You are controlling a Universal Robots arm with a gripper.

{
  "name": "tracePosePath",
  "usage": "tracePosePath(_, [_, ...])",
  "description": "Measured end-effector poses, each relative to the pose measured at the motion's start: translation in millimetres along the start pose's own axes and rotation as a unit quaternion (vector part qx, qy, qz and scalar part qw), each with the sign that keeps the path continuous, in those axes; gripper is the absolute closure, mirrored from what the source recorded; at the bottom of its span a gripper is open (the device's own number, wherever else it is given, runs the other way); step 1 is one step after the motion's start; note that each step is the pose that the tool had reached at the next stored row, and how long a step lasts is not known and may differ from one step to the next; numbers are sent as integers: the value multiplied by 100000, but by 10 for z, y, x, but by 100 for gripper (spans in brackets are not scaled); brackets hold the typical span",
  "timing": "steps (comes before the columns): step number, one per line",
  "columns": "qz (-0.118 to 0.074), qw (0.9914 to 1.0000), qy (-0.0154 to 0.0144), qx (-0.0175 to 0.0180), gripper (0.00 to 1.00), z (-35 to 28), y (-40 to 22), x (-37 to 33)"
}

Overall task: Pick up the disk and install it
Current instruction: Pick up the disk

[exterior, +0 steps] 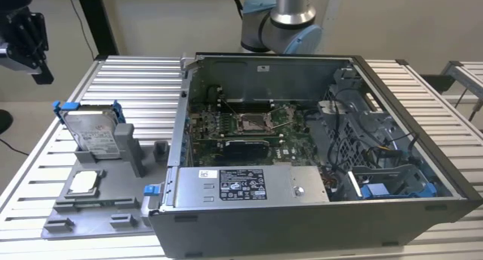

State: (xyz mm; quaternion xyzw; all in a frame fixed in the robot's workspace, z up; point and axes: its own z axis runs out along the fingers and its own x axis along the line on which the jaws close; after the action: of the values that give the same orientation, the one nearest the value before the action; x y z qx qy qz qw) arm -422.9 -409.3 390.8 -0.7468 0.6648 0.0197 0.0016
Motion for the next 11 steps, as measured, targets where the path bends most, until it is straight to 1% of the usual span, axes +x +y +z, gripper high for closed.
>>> tracePosePath(4, [-610, 99998, 12, -18, 100, 1, -39, 32])
tracePosePath(7, [-774, 99997, 21, -28, 100, 2, -52, 85])
tracePosePath(11, [-899, 99996, 24, -6, 100, 14, -59, 116])
